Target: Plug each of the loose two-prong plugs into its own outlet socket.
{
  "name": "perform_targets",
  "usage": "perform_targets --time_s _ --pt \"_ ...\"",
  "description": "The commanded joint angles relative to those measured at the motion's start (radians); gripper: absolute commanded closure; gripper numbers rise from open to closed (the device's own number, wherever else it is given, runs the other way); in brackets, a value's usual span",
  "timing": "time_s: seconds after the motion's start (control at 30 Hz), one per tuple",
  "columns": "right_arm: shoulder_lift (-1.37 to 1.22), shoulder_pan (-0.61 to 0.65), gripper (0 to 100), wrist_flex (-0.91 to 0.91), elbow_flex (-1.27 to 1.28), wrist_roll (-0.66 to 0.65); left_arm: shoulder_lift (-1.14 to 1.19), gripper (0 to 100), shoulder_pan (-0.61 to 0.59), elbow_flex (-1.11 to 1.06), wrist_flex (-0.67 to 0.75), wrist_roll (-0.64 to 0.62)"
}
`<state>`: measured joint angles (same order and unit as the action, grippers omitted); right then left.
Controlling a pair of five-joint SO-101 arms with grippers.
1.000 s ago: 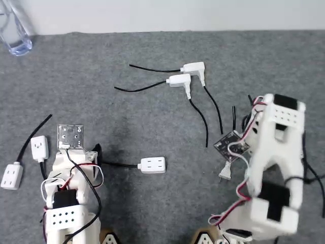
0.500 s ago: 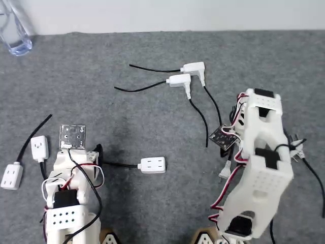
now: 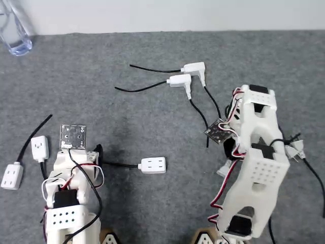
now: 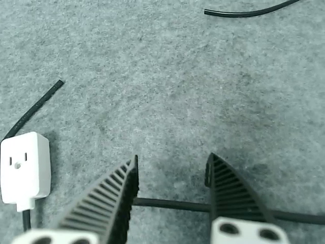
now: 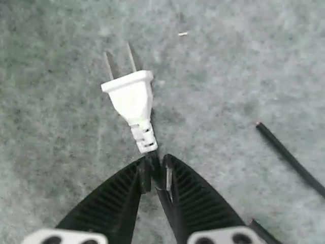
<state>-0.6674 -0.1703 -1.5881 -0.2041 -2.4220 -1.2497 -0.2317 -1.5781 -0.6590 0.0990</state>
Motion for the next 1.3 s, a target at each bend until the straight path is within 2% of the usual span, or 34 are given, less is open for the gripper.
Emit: perform_targets --time_s 0.0,0.47,0.67,0.83,0.93,1.1,1.27 --pt "0.012 0.007 99.0 0.024 -0.051 0.060 -0.011 80 0.009 0.007 0.021 0.005" --pt "0.197 0.191 98.8 -0.189 -0.103 0.459 -0.011 80 0.009 0.007 0.021 0.005" --pt "0.239 0.265 98.8 -0.180 -0.103 0.740 -0.011 80 0.009 0.007 0.021 0.005" --pt "0.206 0.274 98.8 -0.064 -0.057 0.927 -0.011 80 0.009 0.007 0.021 0.005" --pt "0.197 0.272 98.8 -0.021 -0.025 0.970 -0.011 80 0.009 0.007 0.021 0.005" --pt "0.194 0.266 96.5 -0.024 -0.002 0.959 -0.011 80 0.009 0.007 0.021 0.005" --pt "0.203 0.265 76.2 -0.025 0.000 0.861 -0.011 80 0.009 0.007 0.021 0.005"
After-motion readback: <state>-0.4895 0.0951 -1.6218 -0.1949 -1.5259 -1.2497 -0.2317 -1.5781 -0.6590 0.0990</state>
